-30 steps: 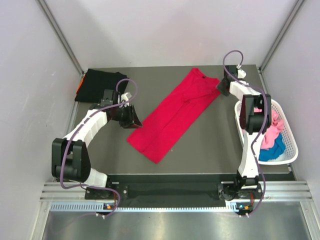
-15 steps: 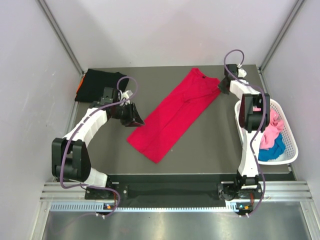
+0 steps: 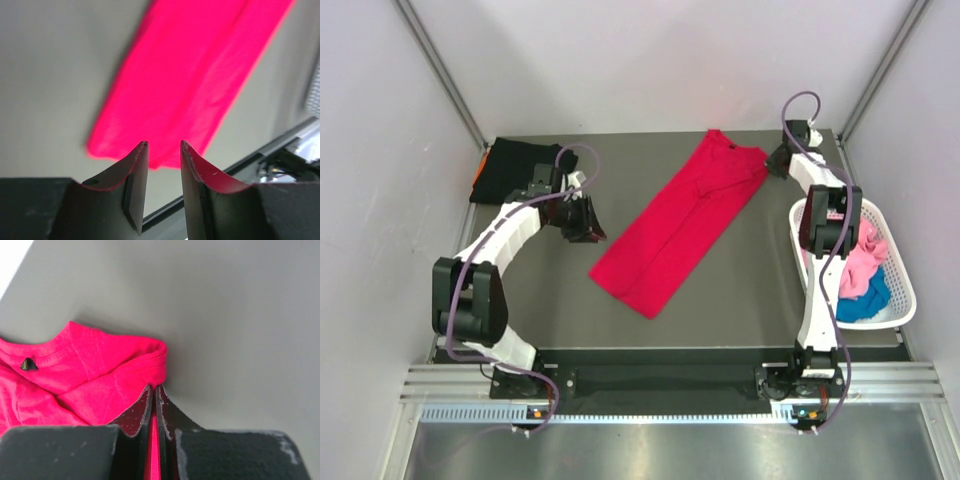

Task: Fold and stack the t-shirts
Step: Fold the tshirt

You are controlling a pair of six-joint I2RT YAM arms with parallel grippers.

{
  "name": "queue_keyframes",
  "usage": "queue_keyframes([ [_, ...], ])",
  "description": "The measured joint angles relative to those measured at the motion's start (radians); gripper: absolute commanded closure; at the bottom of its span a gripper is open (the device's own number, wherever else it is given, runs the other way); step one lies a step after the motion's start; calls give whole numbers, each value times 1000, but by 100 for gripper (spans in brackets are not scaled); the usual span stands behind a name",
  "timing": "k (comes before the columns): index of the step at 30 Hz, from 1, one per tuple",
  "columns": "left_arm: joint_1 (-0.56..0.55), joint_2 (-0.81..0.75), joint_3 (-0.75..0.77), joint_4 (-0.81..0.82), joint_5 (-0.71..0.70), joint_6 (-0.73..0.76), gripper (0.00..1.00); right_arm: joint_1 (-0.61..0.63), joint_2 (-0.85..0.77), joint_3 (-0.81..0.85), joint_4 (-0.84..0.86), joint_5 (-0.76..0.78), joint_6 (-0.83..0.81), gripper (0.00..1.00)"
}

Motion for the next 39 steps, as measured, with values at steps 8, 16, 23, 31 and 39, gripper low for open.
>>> queue_keyframes([
  [8,-2,59,-73,4,-36,23,62,-14,45,79,-8,-70,-53,69],
  [16,-3,32,-130,13,-43,24,62,-7,-156,-137,-48,-127,-85,48],
  [23,-3,-40,-135,28,-43,29,61,44,-503,-304,-93,-121,-89,49],
  [31,-3,-36,-143,34,-49,50,62,377,-928,-819,-6,-104,45,48],
  [39,-3,48,-143,23,-63,68,62,724,-1061,-1293,66,-54,387,48],
])
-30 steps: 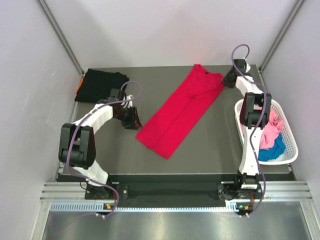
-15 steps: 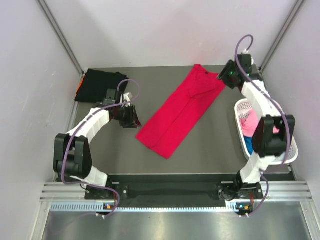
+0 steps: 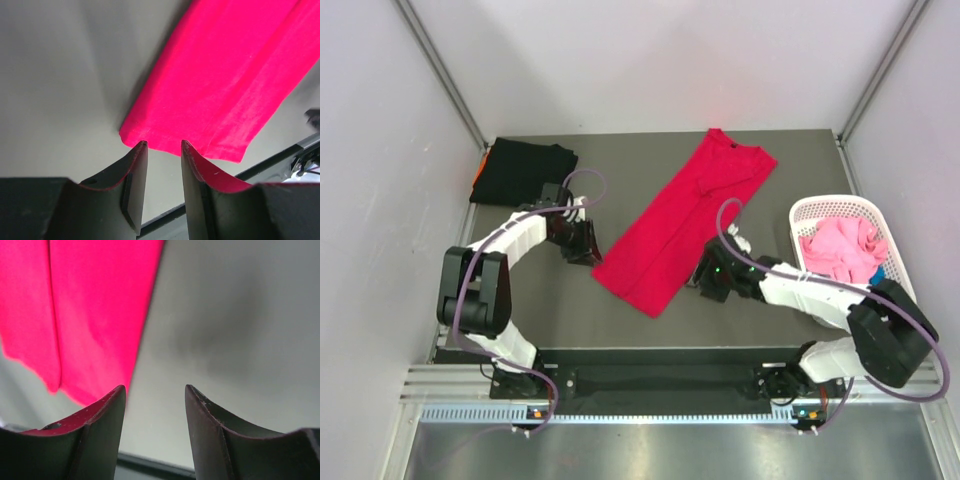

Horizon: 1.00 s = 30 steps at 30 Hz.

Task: Fold and stack the t-shirts
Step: Fold the tshirt

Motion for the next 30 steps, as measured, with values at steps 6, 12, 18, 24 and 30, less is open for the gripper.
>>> queue_keyframes([
  [6,0,18,0,-5,21,4,62,187,-40,-69,136,51,203,49],
  [12,0,30,0,-6,20,6,62,328,32,-87,277,71,381,50],
  [18,0,43,0,-13,12,9,62,443,105,-93,350,106,552,50],
  [24,0,50,0,-13,12,11,63,493,143,-92,358,140,666,50],
  [30,0,50,0,-13,16,11,63,495,144,-92,329,190,721,50],
])
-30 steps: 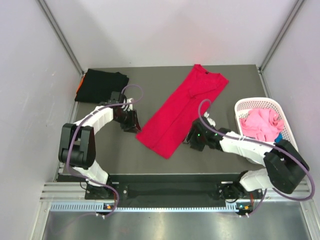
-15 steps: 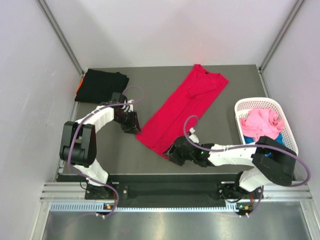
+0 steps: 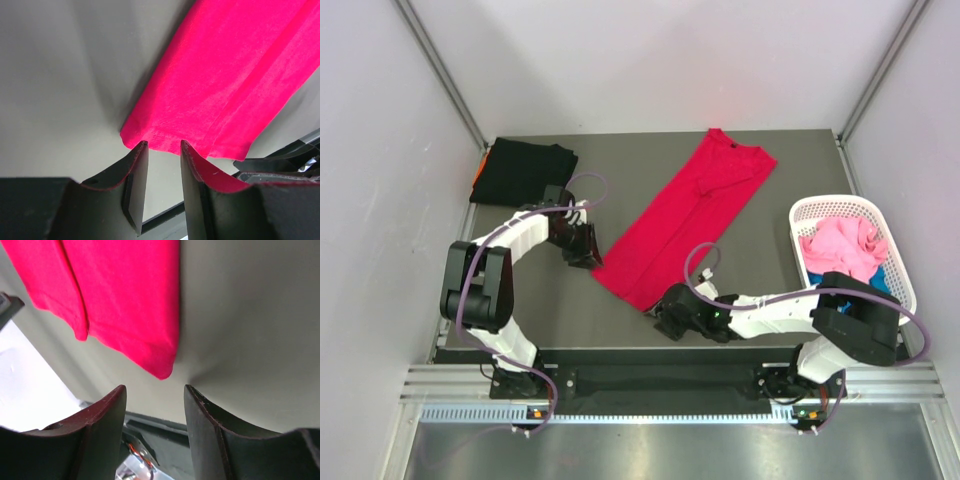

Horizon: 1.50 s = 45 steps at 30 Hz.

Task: Fold and stack the t-shirts
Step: Fold the tshirt

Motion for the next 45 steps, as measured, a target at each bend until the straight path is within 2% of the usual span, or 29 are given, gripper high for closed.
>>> queue_keyframes([
  [12,0,0,0,0,4,0,63,0,5,-9,-3,43,38,55],
  [23,0,-2,0,2,37,0,64,1,30,-27,65,56,70,59],
  [37,0,-23,0,3,37,0,64,1,32,-25,46,79,92,64],
  [40,0,-23,0,3,37,0,64,1,38,-25,47,80,96,78],
  [41,0,-23,0,3,37,0,64,1,41,-24,46,82,95,89],
  [42,0,-23,0,3,37,0,64,1,45,-25,43,83,93,94],
  [44,0,-25,0,3,31,0,64,1,51,-27,45,88,95,100],
  [45,0,-28,0,3,28,0,64,1,51,-27,46,89,92,100],
])
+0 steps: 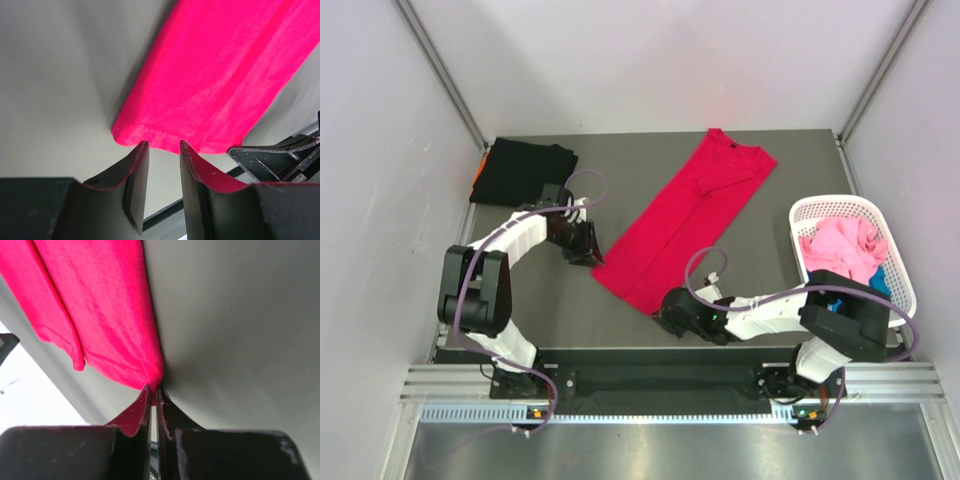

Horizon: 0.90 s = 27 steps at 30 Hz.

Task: Fold and stack the t-shirts
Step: Fold the tshirt

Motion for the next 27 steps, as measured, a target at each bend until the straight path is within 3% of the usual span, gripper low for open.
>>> queue_keyframes([
  [8,-34,-65,-2,0,-57,0,64,0,-48,-13,-52,31,-110,100],
  [17,-135,-202,-91,-2,-86,-39,62,2,-352,-206,-185,27,-245,100],
  [27,-272,-364,-337,115,11,-174,58,17,-595,-263,-423,-28,-345,100],
])
